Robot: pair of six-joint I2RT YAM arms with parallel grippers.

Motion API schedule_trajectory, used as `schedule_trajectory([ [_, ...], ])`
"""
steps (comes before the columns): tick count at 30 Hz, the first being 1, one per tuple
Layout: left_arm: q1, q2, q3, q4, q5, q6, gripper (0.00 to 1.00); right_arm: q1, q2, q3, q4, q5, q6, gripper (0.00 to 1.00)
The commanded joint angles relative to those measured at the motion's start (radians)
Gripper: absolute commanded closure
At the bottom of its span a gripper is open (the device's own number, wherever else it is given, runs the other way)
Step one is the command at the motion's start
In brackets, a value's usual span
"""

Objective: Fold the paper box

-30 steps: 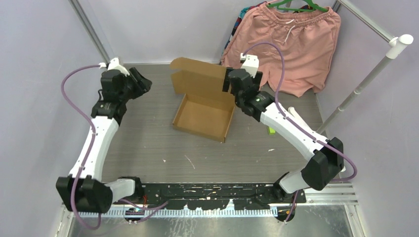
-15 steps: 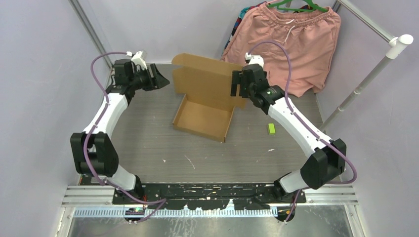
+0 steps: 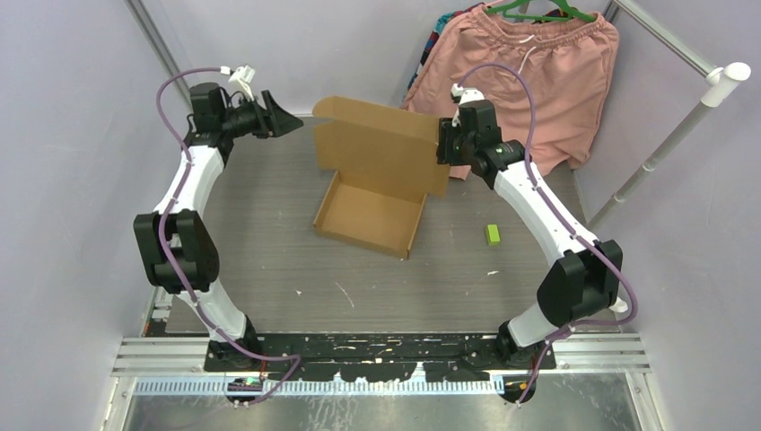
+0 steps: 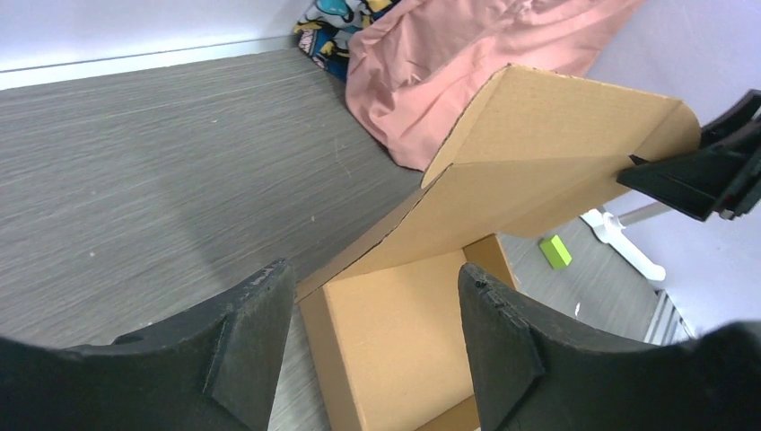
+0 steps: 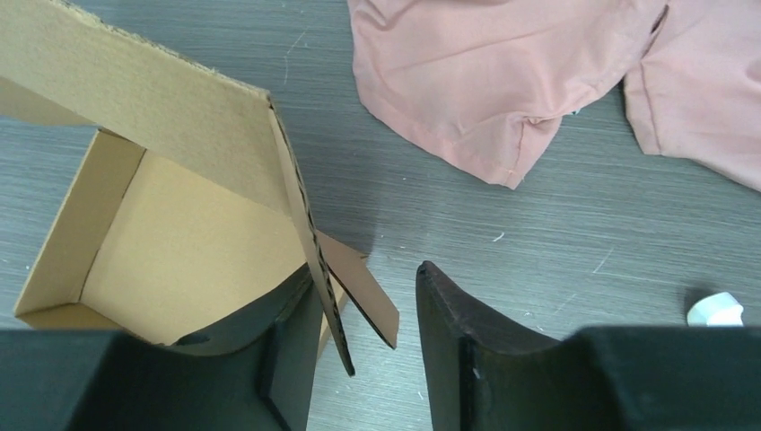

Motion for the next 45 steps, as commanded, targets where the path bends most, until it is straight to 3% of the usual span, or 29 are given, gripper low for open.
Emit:
schedule_trajectory([
  [1,-0.001,0.016,0.052,0.079,0.108,-0.02,0.33,-0.011,0.008,0.054,0.007,-0.077,-0.033,0.55],
  [6,-0.002,0.025,0.052,0.107,0.148,-0.03,0.33,-0.012,0.009,0.048,0.022,-0.111,-0.038,0.57],
  [9,-0.002,0.033,0.048,0.11,0.172,-0.017,0.34,-0.014,0.011,0.05,0.029,-0.129,-0.038,0.64],
  [18,-0.007,0.101,0.084,0.128,0.212,0.047,0.39,-0.015,0.032,0.08,0.002,-0.147,-0.05,0.65],
  [24,-0.053,0.116,0.113,0.006,0.12,0.178,0.44,-0.015,0.061,0.118,-0.018,-0.162,-0.058,0.68],
  [31,-0.077,0.116,0.109,0.019,0.095,0.19,0.47,-0.015,0.086,0.145,-0.026,-0.171,-0.057,0.7],
  [37,-0.105,0.108,0.129,0.016,0.061,0.202,0.61,-0.016,0.098,0.153,-0.025,-0.18,-0.056,0.7],
  [45,-0.133,0.121,0.175,-0.059,0.008,0.266,0.66,-0.014,0.108,0.163,-0.023,-0.188,-0.057,0.7],
])
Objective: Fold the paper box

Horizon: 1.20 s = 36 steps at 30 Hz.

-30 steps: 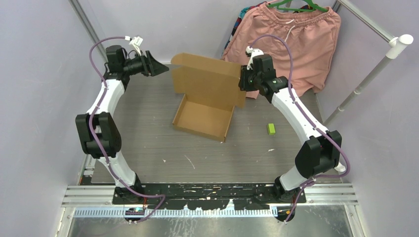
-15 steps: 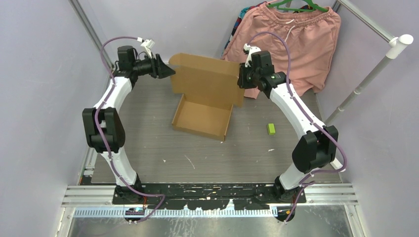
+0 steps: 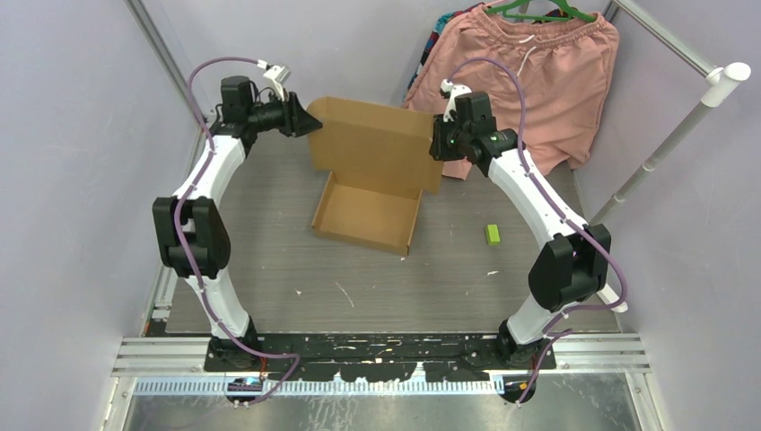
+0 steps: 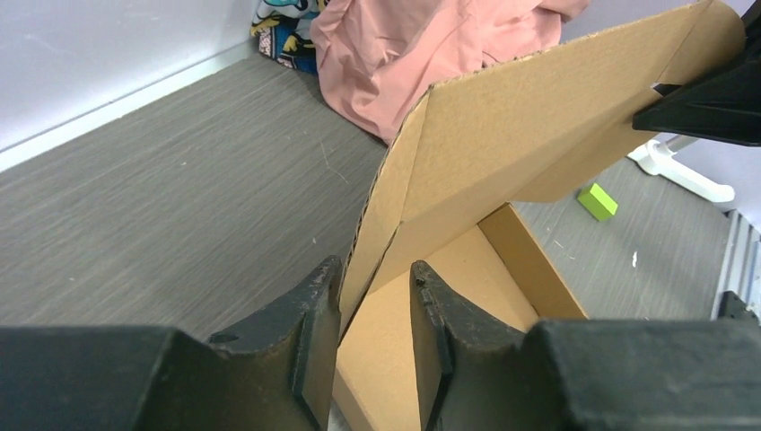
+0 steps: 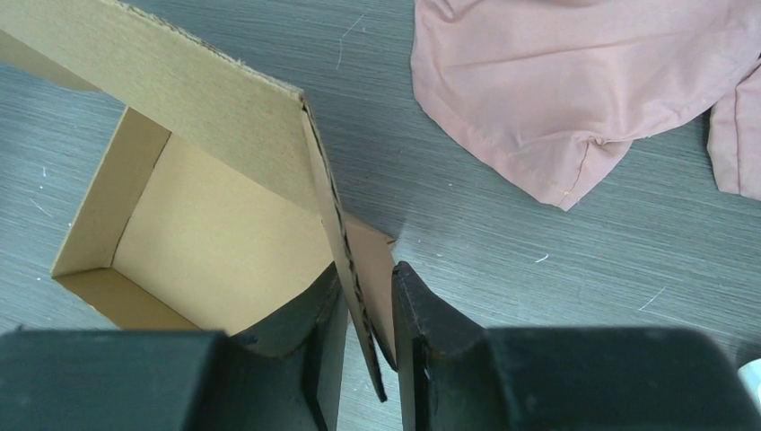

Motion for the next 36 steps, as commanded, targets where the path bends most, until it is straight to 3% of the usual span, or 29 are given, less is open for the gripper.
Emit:
schedule_trajectory([
  [1,-0.022,-0.01,0.055,-0.039,-0.039,0.064,0.67,-0.001,0.002,0.058,0.02,-0.023,-0.012,0.7],
  [7,-0.062,0.014,0.108,-0.163,-0.109,0.171,0.7,-0.003,0.01,0.065,0.019,-0.025,-0.012,0.7],
  [24,-0.069,0.01,0.119,-0.227,-0.173,0.23,0.81,-0.001,0.024,0.081,0.009,-0.025,-0.019,0.74],
  [36,-0.068,-0.01,0.146,-0.261,-0.204,0.245,0.78,-0.001,0.015,0.088,-0.003,-0.014,-0.027,0.63],
])
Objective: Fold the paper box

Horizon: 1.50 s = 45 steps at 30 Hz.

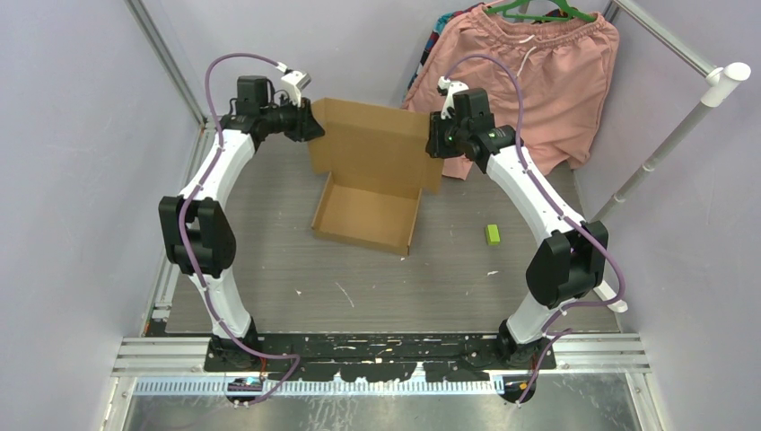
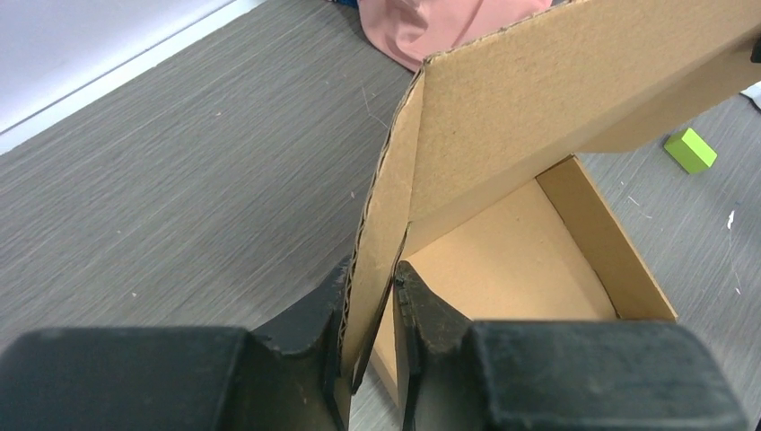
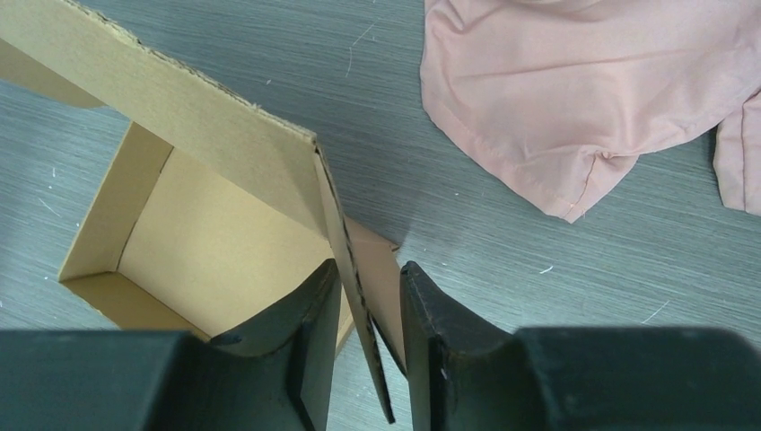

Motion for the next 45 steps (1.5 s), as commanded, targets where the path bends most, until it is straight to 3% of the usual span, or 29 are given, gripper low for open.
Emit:
schedule_trajectory([
  [1,0.001,-0.028,0.05,-0.014,-0.017,0.027,0.78,-0.001,-0.012,0.05,0.005,0.002,-0.021,0.62],
  [6,0.001,-0.036,0.049,-0.014,-0.024,0.026,0.76,-0.001,-0.023,0.045,0.0,0.008,-0.027,0.56],
  [28,0.001,-0.065,0.045,-0.031,-0.067,0.039,0.65,-0.009,-0.079,0.018,0.007,0.032,-0.037,0.6],
  [45,0.003,-0.081,0.049,-0.03,-0.077,0.039,0.68,-0.012,-0.082,-0.001,0.011,0.026,-0.033,0.66],
])
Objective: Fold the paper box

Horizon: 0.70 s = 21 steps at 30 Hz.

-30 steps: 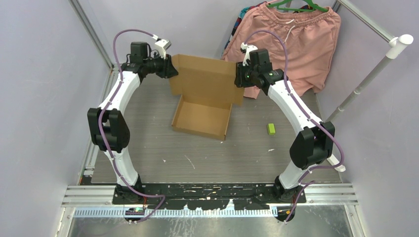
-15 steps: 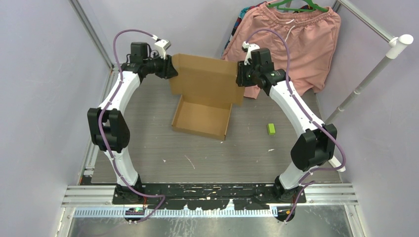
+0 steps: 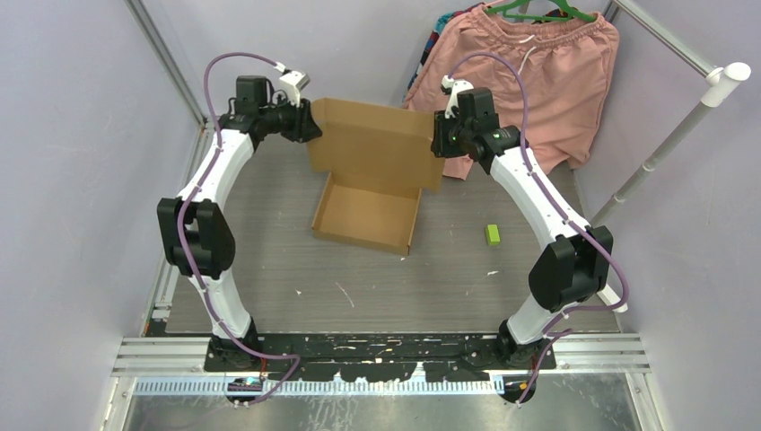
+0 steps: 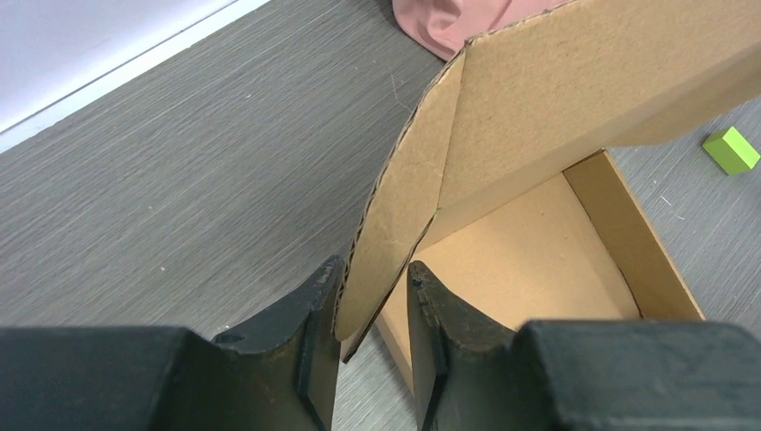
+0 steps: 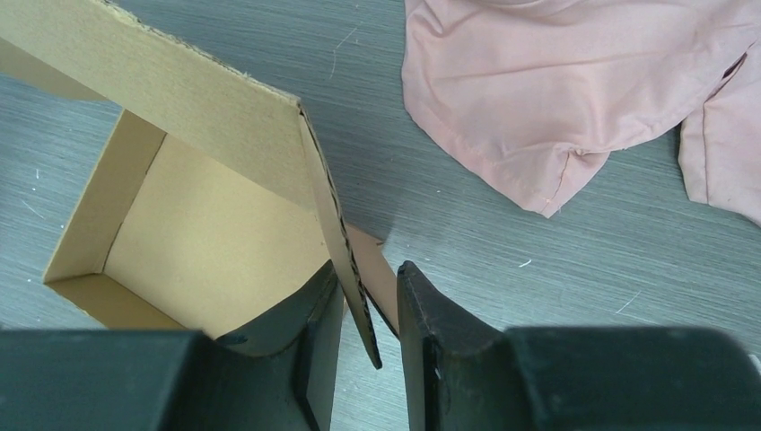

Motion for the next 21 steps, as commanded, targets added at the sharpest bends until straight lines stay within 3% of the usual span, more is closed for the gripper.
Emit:
schedule_trajectory([
  [1,0.002,-0.073,0.044,0.011,-0.001,0.015,0.68,-0.006,-0.054,0.002,0.025,0.003,-0.01,0.66],
  [8,0.002,-0.078,0.05,0.019,0.003,0.003,0.68,-0.005,-0.053,0.002,0.025,0.001,-0.009,0.67],
  [21,0.001,-0.075,0.043,0.03,0.016,-0.014,0.79,-0.007,-0.046,0.007,0.032,-0.013,0.003,0.77],
])
